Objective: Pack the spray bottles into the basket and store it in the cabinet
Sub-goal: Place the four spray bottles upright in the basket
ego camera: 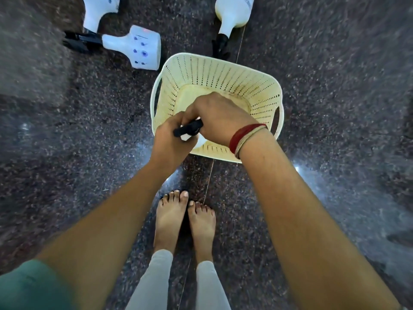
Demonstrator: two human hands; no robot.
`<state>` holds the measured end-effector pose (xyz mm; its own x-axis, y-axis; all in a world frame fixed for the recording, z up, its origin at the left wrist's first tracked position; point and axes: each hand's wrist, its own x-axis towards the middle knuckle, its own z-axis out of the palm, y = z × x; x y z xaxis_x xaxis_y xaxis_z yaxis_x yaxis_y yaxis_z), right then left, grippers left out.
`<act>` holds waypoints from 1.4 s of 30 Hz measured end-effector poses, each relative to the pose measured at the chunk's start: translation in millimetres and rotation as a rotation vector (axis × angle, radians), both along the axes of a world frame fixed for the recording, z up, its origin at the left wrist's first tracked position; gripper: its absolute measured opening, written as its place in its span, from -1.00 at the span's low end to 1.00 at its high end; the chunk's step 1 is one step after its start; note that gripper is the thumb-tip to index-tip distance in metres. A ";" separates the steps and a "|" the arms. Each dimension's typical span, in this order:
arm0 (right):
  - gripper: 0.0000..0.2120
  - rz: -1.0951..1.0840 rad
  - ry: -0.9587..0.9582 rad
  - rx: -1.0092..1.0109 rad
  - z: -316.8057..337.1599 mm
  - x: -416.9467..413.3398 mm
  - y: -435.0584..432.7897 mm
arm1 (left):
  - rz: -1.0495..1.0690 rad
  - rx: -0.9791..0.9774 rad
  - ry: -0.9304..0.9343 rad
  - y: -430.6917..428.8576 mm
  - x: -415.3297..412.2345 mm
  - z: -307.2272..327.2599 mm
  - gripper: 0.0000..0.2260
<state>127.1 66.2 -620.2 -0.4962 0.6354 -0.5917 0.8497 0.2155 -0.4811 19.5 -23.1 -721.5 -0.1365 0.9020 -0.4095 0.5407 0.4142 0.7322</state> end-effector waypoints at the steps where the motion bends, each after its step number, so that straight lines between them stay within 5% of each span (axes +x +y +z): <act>1: -0.61 -0.002 0.019 0.001 -2.0 -1.3 -1.0 | 0.057 -0.001 -0.060 12.1 -4.1 3.9 -0.80; 4: -0.60 0.029 0.036 0.036 -10.1 -6.0 -4.8 | 0.042 -0.024 -0.094 7.2 -9.7 14.6 -0.73; 11: -0.69 0.209 -0.005 0.175 -32.9 -16.0 -18.1 | -0.227 0.115 0.338 -3.5 -36.7 13.1 -0.59; 19: -0.70 0.063 0.105 0.332 -53.5 -8.7 -15.6 | -0.185 0.023 0.162 -2.7 -36.4 28.4 -0.57; 22: -0.55 -0.197 0.210 0.261 -54.0 -6.2 -19.4 | -0.101 0.051 0.179 7.4 -30.9 27.4 -0.62; 25: -0.46 -0.685 0.285 0.110 -50.7 -5.6 -21.7 | -0.161 0.087 0.177 18.8 -25.1 25.7 -0.73; 29: -0.84 -1.309 0.601 -0.432 -43.7 -9.0 -21.6 | -0.223 0.109 0.217 18.9 -27.4 26.4 -0.80; 32: -0.97 -1.203 0.626 -0.375 -47.2 -12.8 -26.2 | -0.233 0.121 0.236 16.1 -32.9 28.2 -0.80; 39: -0.80 -1.150 0.539 -0.387 -47.5 -13.1 -25.8 | -0.247 0.077 0.240 15.6 -34.5 33.9 -0.71; 42: -0.61 -1.041 0.364 -0.206 -41.0 -14.3 -18.5 | -0.227 0.156 0.243 13.1 -45.3 38.1 -0.56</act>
<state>112.8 47.7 -661.1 0.0551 0.7482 -0.6612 0.3707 -0.6302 -0.6823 -25.9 -10.1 -683.4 -0.0024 0.9697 -0.2443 0.7719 0.1571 0.6160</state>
